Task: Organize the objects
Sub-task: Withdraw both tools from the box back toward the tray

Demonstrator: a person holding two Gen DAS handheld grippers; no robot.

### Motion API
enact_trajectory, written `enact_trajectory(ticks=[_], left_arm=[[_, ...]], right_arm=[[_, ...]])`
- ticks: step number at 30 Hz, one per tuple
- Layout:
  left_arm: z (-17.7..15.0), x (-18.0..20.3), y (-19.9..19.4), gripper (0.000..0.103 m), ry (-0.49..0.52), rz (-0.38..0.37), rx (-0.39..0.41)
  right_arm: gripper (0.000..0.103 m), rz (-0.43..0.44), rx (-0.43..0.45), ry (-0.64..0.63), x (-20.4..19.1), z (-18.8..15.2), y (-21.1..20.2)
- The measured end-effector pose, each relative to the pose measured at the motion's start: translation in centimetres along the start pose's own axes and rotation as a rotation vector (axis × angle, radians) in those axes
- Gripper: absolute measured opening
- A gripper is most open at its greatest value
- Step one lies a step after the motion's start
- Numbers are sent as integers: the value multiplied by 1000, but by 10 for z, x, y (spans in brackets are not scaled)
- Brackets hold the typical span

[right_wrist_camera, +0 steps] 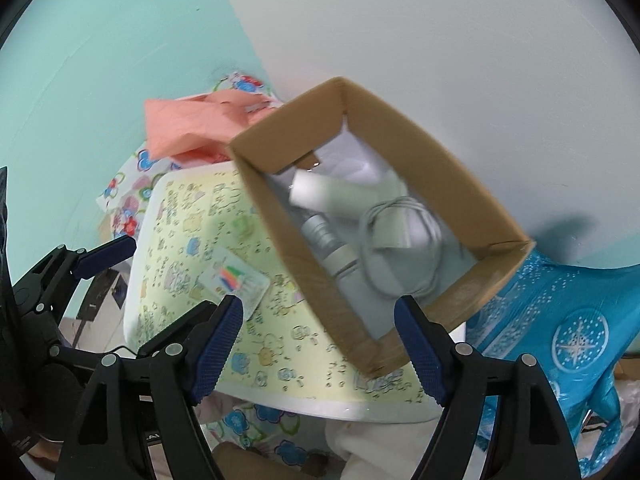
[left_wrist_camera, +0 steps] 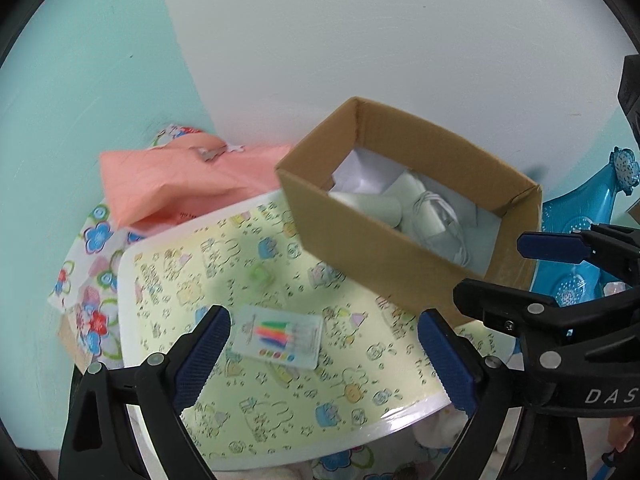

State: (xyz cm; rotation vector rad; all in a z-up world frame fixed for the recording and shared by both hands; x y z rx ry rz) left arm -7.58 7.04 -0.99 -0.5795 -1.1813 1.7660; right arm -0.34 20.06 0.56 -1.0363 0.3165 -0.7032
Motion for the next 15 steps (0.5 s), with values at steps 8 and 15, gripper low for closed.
enact_trajectory(ticks=[8, 15], left_arm=[[-23, -20, -1, 97, -29, -2, -8], [-37, -44, 6, 97, -67, -6, -29]], right_arm=[[81, 9, -5, -37, -29, -11, 6], [81, 18, -6, -71, -54, -14, 17]])
Point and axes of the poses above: each gripper's, at about its wrist camera, not at the fingertips, and y roughly the way its jaws point, x to its right, z to its top, the point moved 1 cm from there along y, roughly the way its jaws point
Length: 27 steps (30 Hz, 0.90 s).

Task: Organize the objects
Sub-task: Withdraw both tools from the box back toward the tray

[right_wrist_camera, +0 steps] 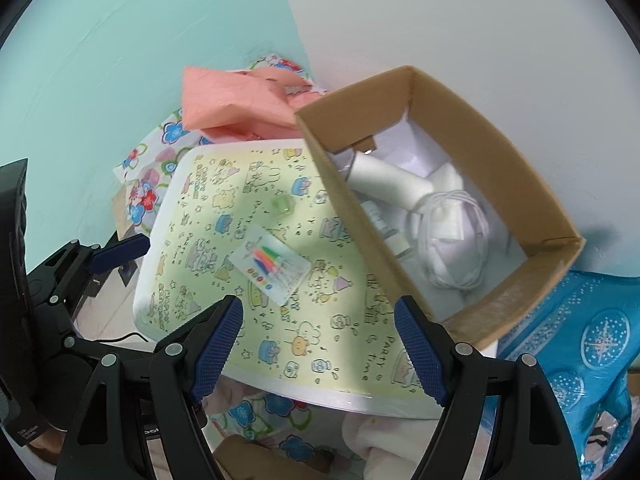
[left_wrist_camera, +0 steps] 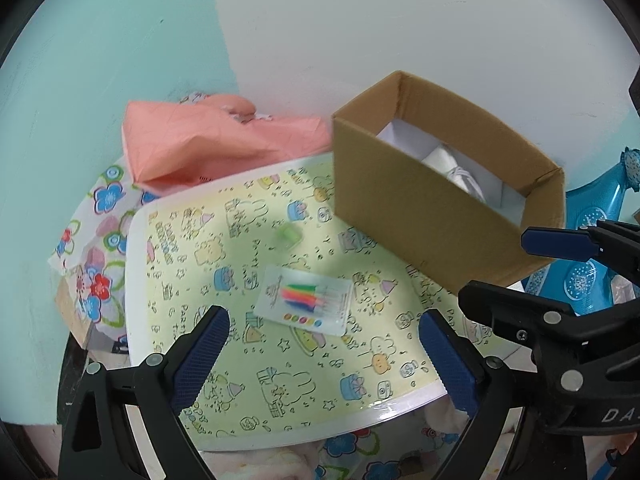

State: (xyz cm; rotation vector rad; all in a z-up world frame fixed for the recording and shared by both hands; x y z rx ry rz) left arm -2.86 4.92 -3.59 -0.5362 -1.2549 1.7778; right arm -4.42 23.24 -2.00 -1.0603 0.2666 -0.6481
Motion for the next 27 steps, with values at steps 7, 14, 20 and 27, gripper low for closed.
enact_trajectory(ticks=[7, 14, 20, 27], left_arm=[[-9, -24, 13, 97, -41, 1, -19], [-18, -50, 35, 97, -92, 25, -58], [-24, -67, 48, 97, -111, 56, -84], [-29, -86, 63, 97, -130, 61, -105]], right_arm=[[81, -6, 10, -65, -25, 4, 13], [81, 5, 4, -106, -44, 10, 34], [81, 33, -12, -120, -53, 17, 55], [81, 57, -28, -135, -62, 24, 78]])
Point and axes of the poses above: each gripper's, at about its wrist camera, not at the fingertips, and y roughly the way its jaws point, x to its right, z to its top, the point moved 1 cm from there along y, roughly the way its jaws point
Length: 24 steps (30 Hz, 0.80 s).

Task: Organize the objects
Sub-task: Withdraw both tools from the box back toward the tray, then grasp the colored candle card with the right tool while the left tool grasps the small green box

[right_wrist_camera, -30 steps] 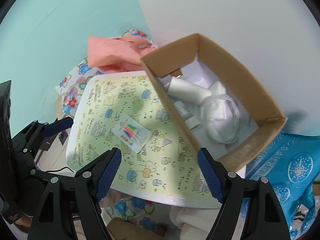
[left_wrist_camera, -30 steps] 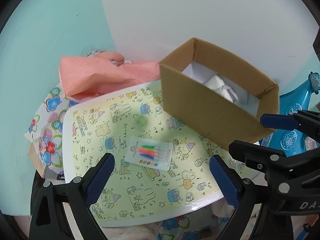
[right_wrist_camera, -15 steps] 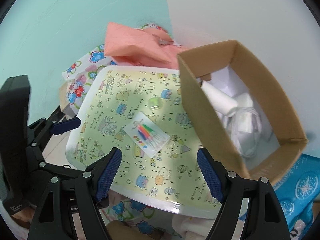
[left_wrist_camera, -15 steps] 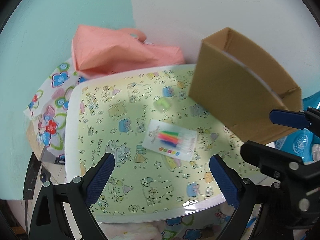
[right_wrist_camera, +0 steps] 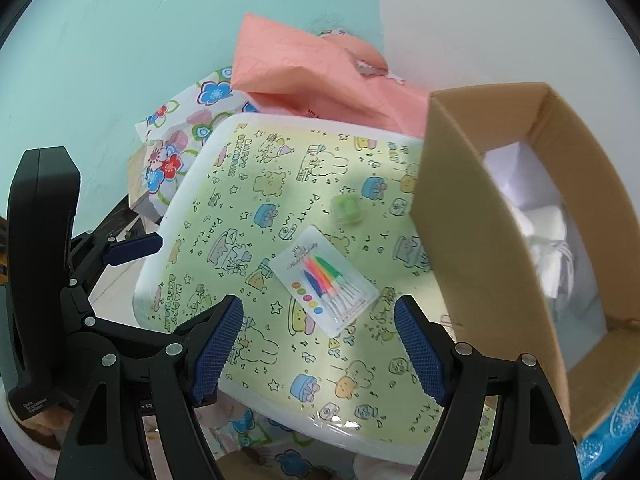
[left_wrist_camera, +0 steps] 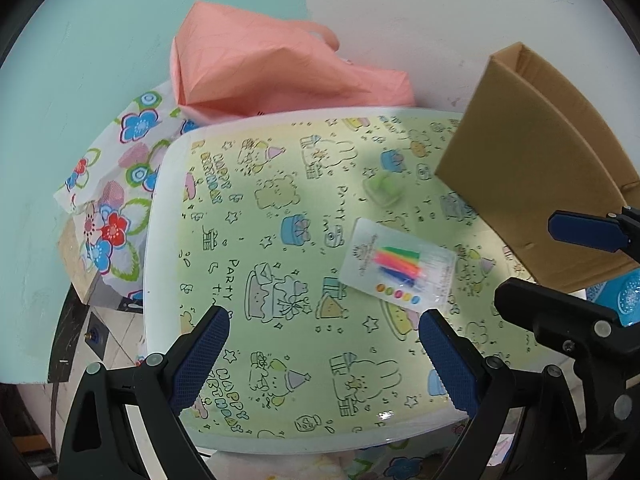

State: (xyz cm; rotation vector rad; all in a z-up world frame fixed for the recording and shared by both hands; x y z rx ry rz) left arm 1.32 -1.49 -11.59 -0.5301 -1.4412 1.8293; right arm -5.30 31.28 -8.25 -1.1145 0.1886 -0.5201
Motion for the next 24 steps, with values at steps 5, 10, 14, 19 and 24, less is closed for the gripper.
enact_trajectory(ticks=[5, 10, 14, 19, 24], left_arm=[[-1, -10, 16, 97, -13, -3, -23], [1, -13, 31, 96, 2, 4, -29], [3, -15, 41, 93, 16, 13, -34], [2, -22, 53, 93, 19, 10, -41], [-7, -39, 68, 93, -26, -16, -65]], right_arm=[[81, -6, -19, -27, -3, 4, 19], [81, 0, -40, -24, 0, 7, 37], [81, 3, -30, -37, 0, 9, 48], [81, 13, -8, -67, -2, 11, 61], [81, 11, -18, -101, -7, 12, 80]])
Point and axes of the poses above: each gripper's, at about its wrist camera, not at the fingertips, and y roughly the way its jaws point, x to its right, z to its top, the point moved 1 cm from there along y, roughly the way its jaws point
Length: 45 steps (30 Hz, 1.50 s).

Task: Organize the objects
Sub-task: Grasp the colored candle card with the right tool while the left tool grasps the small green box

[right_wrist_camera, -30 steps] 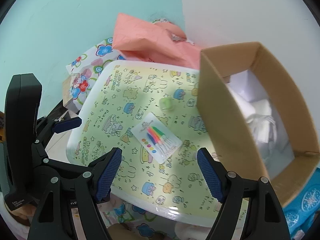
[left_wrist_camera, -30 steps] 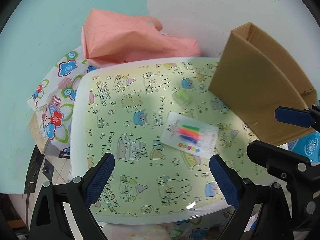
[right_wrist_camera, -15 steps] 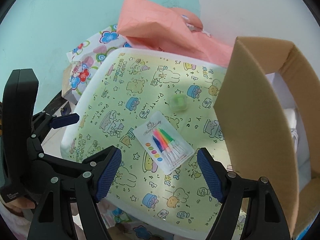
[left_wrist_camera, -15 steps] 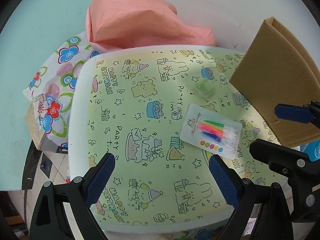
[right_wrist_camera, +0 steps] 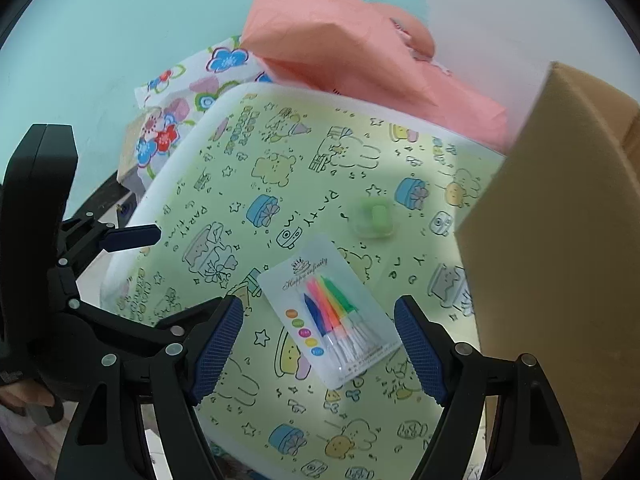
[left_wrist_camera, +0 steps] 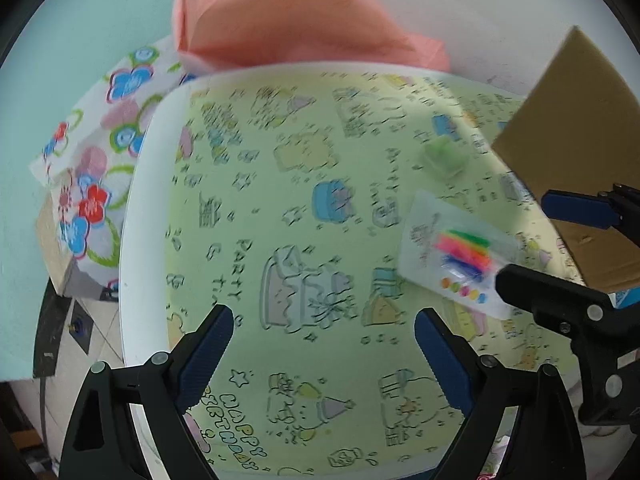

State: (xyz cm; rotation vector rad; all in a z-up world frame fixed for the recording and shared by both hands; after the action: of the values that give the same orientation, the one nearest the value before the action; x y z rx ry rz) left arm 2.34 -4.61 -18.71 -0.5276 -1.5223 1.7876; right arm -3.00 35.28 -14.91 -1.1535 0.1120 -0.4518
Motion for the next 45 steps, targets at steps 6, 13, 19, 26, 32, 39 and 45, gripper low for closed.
enact_trajectory(ticks=[6, 13, 19, 26, 32, 39, 45], left_arm=[[-2, -9, 15, 93, -37, 8, -22], [-2, -8, 23, 93, -20, 31, -13], [-2, -4, 25, 93, 2, 49, -12], [0, -3, 26, 93, 13, 37, -15], [2, 1, 20, 93, 83, 34, -7], [4, 13, 8, 93, 117, 52, 22], [17, 31, -1, 93, 163, 52, 63]], right_arm=[[79, 13, -47, 0, -1, -1, 29], [77, -13, -78, 16, 8, -7, 45], [74, -31, -91, 23, 13, -11, 52], [68, -98, -91, -10, 11, -11, 53], [59, -150, -91, -60, 3, -17, 52], [53, -136, -99, 13, 10, -29, 38], [52, -132, -93, 59, 17, -42, 25]])
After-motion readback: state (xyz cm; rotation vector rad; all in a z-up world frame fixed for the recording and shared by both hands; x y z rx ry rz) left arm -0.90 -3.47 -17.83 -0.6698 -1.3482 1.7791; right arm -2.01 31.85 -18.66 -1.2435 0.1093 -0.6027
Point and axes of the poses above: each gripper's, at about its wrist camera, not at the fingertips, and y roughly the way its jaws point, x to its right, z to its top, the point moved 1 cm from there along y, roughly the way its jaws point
